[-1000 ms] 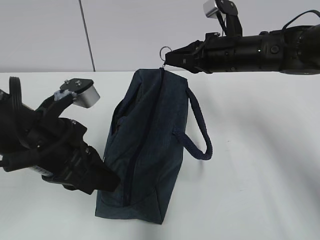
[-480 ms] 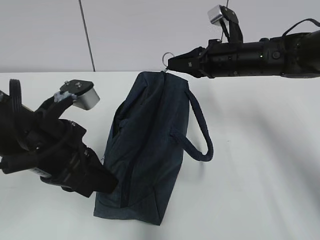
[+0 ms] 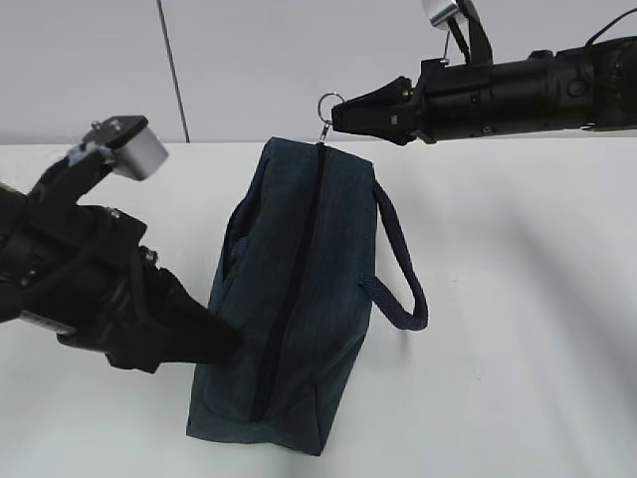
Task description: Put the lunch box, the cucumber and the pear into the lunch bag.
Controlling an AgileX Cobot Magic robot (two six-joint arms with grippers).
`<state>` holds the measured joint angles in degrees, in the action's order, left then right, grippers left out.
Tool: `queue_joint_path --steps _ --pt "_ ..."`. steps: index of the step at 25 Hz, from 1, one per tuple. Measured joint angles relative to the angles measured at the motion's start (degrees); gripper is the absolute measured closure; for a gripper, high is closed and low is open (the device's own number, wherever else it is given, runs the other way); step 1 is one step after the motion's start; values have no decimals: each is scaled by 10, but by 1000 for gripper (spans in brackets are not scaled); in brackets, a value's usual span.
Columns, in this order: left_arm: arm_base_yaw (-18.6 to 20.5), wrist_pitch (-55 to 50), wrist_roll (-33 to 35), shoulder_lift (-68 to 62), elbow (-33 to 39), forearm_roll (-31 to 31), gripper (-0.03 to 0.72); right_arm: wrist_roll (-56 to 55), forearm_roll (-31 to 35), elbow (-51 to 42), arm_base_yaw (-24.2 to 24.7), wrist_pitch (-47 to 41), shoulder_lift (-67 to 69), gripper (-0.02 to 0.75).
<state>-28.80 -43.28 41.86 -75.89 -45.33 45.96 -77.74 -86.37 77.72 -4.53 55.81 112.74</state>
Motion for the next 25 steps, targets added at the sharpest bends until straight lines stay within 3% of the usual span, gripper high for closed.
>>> queue_joint_path --steps 3,6,12,18,25 --pt "0 5 0 15 0 1 360 -6 -6 0 0 8 0 738" --pt "0 21 0 25 1 10 308 -9 -7 0 0 8 0 738" --pt "0 130 0 35 -7 70 295 -10 -9 0 0 10 0 738" --pt "0 197 0 3 -64 82 295 -11 -9 0 0 11 0 738" --pt "0 178 -5 -101 -168 85 295 -12 -9 0 0 11 0 738"
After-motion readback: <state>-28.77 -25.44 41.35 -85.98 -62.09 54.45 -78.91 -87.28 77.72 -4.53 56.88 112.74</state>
